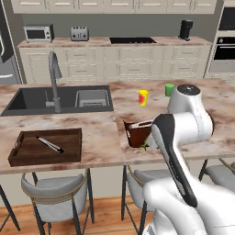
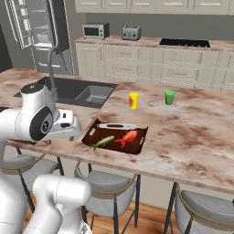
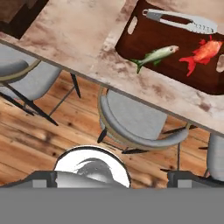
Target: Gather the onion and avocado from the fridge and place them on a tray on the dining counter. Then gather the fishs from the fridge and place them on the other tray.
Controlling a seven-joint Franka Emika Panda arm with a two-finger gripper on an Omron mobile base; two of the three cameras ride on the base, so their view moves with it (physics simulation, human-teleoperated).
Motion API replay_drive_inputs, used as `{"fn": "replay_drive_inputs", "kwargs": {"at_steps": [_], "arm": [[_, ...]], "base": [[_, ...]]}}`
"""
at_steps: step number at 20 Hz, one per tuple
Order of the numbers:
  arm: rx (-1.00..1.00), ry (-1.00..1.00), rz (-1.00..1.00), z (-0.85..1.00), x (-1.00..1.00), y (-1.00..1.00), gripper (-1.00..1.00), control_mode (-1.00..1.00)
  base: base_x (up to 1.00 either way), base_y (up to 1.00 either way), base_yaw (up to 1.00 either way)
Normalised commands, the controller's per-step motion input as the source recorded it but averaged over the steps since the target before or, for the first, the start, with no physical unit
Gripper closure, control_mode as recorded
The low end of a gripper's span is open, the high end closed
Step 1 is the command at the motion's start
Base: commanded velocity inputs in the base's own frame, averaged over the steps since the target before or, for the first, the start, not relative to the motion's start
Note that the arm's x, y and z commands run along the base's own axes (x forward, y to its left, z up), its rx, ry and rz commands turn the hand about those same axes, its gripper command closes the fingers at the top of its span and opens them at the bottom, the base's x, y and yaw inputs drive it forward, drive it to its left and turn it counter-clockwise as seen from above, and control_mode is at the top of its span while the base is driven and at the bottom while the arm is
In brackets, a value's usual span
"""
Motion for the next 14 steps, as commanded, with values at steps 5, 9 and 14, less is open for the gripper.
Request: {"fn": "replay_drive_inputs", "kwargs": {"at_steps": [5,9,14], "arm": [[0.00,-0.19,-0.09,0.05,-0.94,0.00,-1.00,-1.00],[0.01,-0.10,-0.04,0.00,-0.50,0.02,-1.00,1.00],[0.00,0.00,0.00,0.00,0.00,0.00,-1.00,1.00]], "base": [[0.00,0.00,0.00],[-0.22,0.08,0.00],[-0.59,0.85,0.01]]}}
